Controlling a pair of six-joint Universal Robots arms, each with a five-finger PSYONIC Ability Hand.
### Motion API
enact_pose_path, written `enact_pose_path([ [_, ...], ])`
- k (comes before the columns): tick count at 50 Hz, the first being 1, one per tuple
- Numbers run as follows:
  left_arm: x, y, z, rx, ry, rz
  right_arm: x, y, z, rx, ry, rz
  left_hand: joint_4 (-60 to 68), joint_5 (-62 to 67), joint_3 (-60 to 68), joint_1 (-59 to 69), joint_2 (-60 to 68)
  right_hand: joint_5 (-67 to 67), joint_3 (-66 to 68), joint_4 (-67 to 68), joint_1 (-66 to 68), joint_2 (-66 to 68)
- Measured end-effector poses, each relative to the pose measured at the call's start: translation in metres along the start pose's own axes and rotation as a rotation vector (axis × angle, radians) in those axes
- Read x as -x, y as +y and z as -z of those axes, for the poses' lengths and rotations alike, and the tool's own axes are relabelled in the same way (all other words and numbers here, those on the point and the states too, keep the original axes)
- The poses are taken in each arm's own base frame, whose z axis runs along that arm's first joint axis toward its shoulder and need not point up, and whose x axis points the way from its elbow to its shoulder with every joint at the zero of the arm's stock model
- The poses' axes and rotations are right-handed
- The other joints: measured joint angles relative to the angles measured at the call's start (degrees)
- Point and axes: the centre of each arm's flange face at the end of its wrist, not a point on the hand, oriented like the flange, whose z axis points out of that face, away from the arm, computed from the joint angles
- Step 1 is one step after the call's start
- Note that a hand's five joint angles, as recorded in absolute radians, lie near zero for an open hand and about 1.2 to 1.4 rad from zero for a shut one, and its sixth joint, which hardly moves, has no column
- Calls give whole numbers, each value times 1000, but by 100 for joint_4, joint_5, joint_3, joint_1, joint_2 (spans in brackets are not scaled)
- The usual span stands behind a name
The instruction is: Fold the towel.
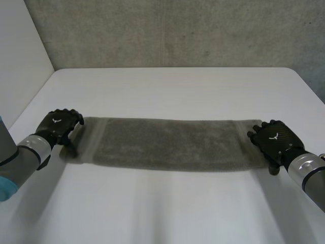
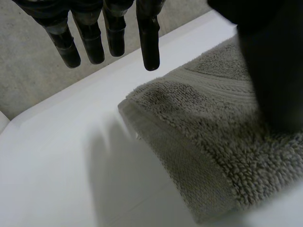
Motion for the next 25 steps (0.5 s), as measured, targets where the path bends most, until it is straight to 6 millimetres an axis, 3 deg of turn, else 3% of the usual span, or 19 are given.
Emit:
enact_pose_path([
  [15,-1,2,0,3,1,2,6,13,-15,14,-16,3,0,-1,0,0,0,1754,1800,1794,1790,1817],
  [25,0,1,0,2,-1,1,4,14,-20,2,3,11,0,-1,0,0,0,3561,3613,3611,3661,3625],
])
